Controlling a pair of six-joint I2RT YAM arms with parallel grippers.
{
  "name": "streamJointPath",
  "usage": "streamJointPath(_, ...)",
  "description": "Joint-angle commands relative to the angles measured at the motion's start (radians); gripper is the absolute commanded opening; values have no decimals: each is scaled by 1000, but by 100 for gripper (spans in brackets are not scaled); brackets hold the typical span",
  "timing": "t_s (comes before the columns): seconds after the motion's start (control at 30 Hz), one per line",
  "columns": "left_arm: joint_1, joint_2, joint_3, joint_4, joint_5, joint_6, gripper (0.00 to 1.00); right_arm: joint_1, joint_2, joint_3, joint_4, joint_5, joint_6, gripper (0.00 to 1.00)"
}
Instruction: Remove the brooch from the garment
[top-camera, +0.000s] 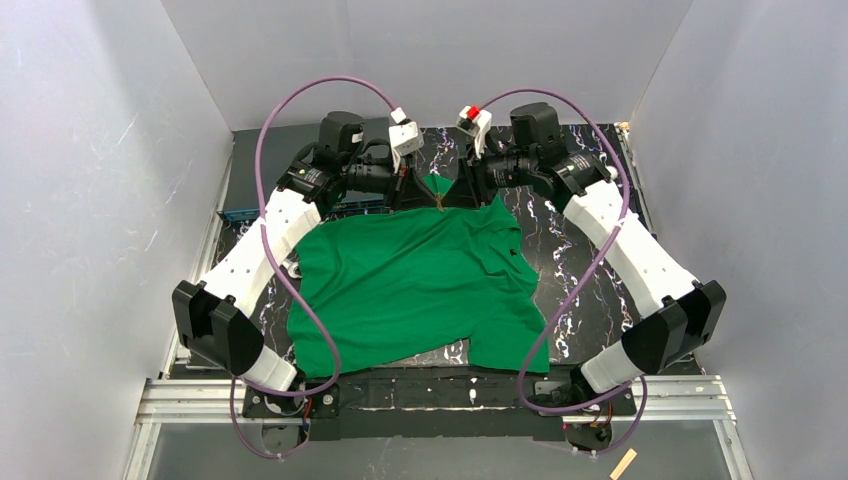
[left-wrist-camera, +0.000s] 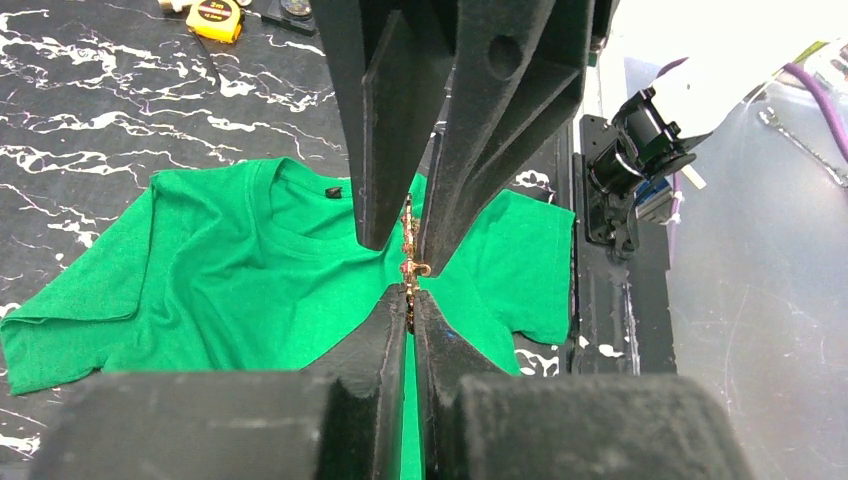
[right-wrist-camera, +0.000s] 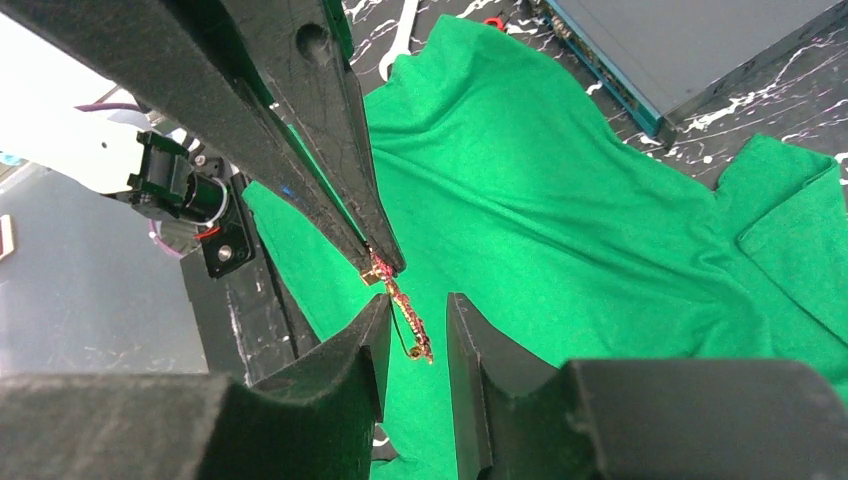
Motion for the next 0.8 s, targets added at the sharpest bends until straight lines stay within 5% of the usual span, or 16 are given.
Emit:
streamJointPath(0.0, -2, 0, -13, 24, 116, -123, 0, -15, -44, -25, 137, 105, -4, 34)
streamJointPath(0.47, 17, 12, -22, 80, 138, -195, 0, -23, -76, -63, 190, 137, 5, 34)
streamJointPath(0.77, 18, 31, -9, 80, 111, -198, 0, -28, -106, -80, 210, 23, -11, 46)
